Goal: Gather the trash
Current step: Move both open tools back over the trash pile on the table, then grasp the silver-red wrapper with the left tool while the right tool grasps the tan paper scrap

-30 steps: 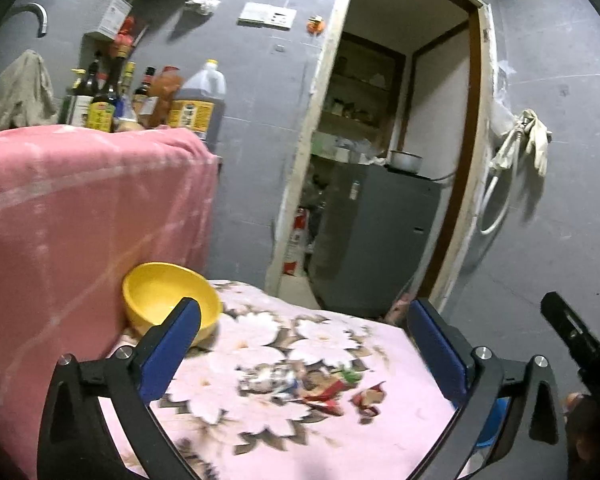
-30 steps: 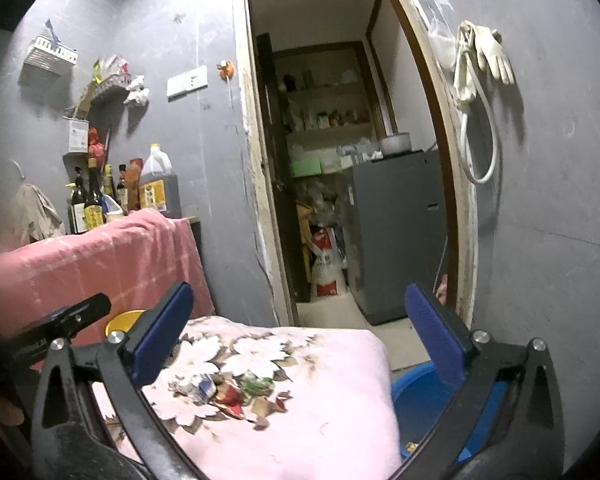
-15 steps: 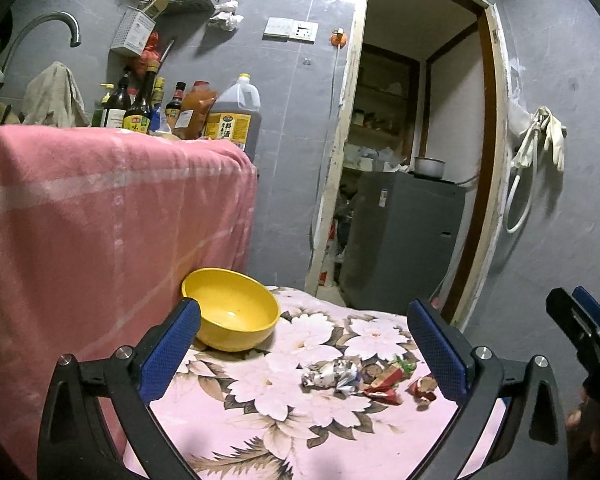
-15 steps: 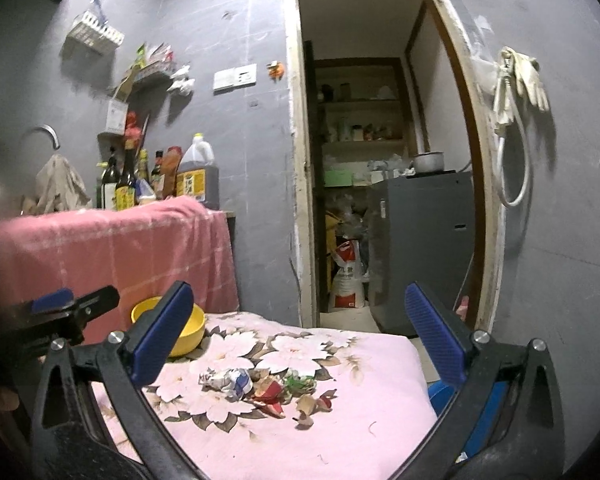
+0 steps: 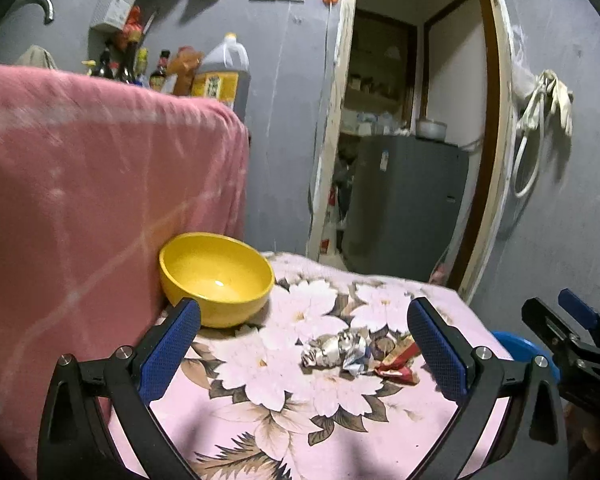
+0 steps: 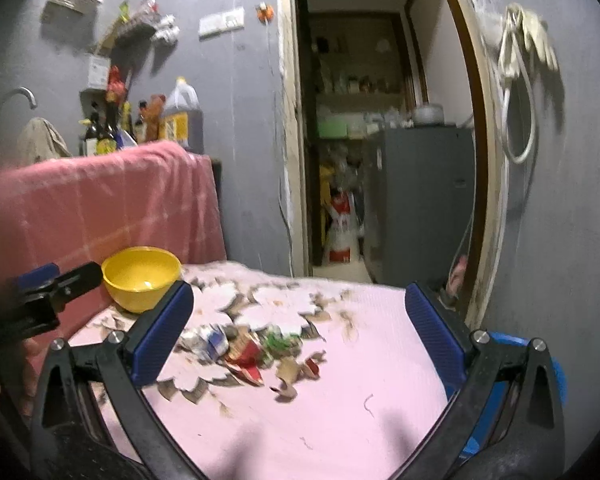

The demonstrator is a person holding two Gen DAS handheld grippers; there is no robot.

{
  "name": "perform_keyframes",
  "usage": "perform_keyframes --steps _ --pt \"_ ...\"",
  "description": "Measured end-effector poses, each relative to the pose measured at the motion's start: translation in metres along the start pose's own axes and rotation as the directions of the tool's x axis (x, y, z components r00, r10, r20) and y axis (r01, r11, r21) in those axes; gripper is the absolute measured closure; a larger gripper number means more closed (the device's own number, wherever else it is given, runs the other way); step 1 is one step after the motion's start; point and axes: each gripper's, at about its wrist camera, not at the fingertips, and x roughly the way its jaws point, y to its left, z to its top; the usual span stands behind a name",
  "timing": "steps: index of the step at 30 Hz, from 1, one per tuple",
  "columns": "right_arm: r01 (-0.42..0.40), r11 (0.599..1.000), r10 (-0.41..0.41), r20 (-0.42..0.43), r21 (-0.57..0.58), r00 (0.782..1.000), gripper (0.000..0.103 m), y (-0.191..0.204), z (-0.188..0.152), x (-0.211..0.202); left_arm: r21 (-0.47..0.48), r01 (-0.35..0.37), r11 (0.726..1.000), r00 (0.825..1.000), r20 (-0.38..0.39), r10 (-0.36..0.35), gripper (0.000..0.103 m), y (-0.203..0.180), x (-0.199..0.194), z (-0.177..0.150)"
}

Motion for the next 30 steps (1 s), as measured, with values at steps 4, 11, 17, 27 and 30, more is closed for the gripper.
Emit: perform_keyframes --steps 4,11,17,27,30 --pt "0.023 1.000 -0.022 -0.095 0.005 0.995 0.000 -0.008 -0.008 0.023 0.000 -0.005 1.000 0.997 -0.080 0.005 0.002 0.002 0.022 -0.003" --pt "0.028 1.000 -0.028 -0.211 0.001 0.977 0.000 -0.016 -0.023 0.050 -0.014 -0.003 1.000 0.971 -0.240 0.000 0.003 0.006 0.066 -0.012" --pt "-0.006 1.000 0.006 -0.312 0.000 0.950 0.004 -0.017 -0.035 0.069 -0.059 0.005 0.998 0.939 -0.343 -0.025 0.005 0.013 0.097 -0.016" --pt "-0.060 0.998 0.069 -0.421 0.034 0.904 0.020 -0.016 -0.039 0.102 -0.193 0.049 0.980 0.881 -0.454 -0.133 0.031 0.029 0.129 -0.019" --pt "-0.062 0.998 0.070 -0.447 0.032 0.892 0.024 -0.014 -0.040 0.111 -0.216 0.060 0.974 0.866 -0.475 -0.159 0.031 0.029 0.135 -0.020"
